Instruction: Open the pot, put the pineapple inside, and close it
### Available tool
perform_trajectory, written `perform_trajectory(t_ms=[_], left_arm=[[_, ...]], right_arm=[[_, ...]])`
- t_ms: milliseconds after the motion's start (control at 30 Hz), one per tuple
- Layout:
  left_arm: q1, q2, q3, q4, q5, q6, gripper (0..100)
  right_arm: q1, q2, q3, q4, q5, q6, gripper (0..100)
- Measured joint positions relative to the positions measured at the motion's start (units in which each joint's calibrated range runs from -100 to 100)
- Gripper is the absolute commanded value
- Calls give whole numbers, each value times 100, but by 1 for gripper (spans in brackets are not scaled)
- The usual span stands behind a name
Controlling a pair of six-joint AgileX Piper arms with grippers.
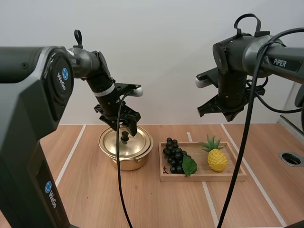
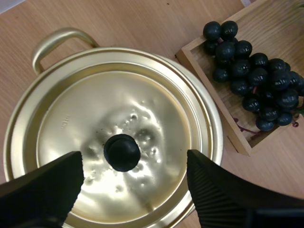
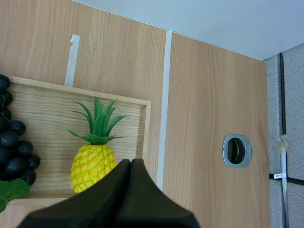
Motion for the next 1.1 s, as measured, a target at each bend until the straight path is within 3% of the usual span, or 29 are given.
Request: perform_trajectory(t_ms=[933,1067,1100], left_arm=[[0,375,0,0,-316,-41,100],[0,375,0,0,-437,-79,60],[0,375,0,0,-465,-89,55]], right_arm=[[0,0,0,0,0,0,0],[0,0,0,0,0,0,0],[0,0,0,0,0,0,0]])
